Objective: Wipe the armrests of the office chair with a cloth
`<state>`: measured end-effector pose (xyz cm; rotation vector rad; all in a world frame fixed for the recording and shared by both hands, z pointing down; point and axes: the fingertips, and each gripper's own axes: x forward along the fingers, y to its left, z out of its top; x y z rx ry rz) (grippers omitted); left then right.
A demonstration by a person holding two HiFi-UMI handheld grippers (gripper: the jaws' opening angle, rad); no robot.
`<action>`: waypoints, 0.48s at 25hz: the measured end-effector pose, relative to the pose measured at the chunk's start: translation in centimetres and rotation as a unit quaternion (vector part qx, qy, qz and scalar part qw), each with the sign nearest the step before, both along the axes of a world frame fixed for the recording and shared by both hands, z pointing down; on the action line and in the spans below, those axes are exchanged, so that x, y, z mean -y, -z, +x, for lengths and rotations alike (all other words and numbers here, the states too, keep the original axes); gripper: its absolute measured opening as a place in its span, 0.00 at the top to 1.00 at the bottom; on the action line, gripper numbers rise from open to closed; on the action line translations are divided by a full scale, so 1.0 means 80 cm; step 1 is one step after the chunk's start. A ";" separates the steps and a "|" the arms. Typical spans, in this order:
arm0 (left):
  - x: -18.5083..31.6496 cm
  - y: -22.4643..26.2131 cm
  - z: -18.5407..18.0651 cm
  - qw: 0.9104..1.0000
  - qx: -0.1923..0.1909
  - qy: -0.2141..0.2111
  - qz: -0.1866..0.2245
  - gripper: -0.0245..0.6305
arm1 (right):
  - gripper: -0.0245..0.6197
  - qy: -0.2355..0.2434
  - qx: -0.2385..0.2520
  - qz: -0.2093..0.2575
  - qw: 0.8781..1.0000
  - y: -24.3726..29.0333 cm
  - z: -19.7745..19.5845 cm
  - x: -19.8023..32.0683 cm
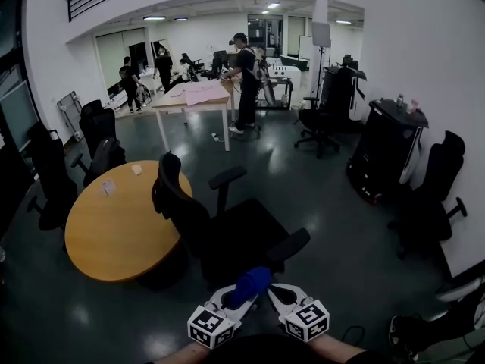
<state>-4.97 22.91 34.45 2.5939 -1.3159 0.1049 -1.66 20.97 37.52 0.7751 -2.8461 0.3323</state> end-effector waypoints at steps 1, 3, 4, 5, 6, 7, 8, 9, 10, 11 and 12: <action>-0.001 0.000 0.000 1.000 0.000 0.001 0.000 0.77 | 0.96 0.001 0.000 0.000 1.000 0.001 0.000 0.000; -0.001 0.000 -0.001 1.000 0.003 0.002 0.001 0.77 | 0.96 0.003 0.000 0.001 1.000 0.001 -0.002 -0.001; -0.001 -0.001 -0.002 1.000 0.004 0.002 0.002 0.77 | 0.96 0.004 0.000 0.001 1.000 0.000 -0.002 0.000; -0.001 -0.001 -0.001 1.000 0.004 0.002 0.002 0.77 | 0.96 0.004 0.000 0.000 1.000 -0.001 -0.002 0.000; -0.002 -0.001 -0.001 1.000 0.003 0.002 0.000 0.77 | 0.96 0.005 -0.001 0.000 1.000 -0.002 -0.002 0.000; -0.003 -0.001 0.000 1.000 0.003 0.002 -0.001 0.77 | 0.96 0.005 -0.001 0.000 1.000 -0.003 -0.002 -0.001; -0.003 -0.001 0.001 1.000 0.004 0.003 -0.001 0.77 | 0.96 0.006 -0.001 0.000 1.000 -0.003 -0.001 -0.001; -0.004 -0.001 0.001 1.000 0.005 0.003 0.001 0.77 | 0.96 0.006 -0.001 -0.001 1.000 -0.002 0.000 -0.002; -0.005 0.000 0.002 1.000 0.006 0.003 0.002 0.77 | 0.96 0.006 -0.001 -0.001 1.000 -0.001 0.001 -0.003; -0.005 0.001 0.003 1.000 0.008 0.003 0.003 0.77 | 0.96 0.006 -0.002 -0.001 1.000 0.000 0.002 -0.003; -0.006 0.001 0.003 1.000 0.009 0.002 0.004 0.77 | 0.96 0.006 -0.002 -0.001 1.000 -0.001 0.002 -0.004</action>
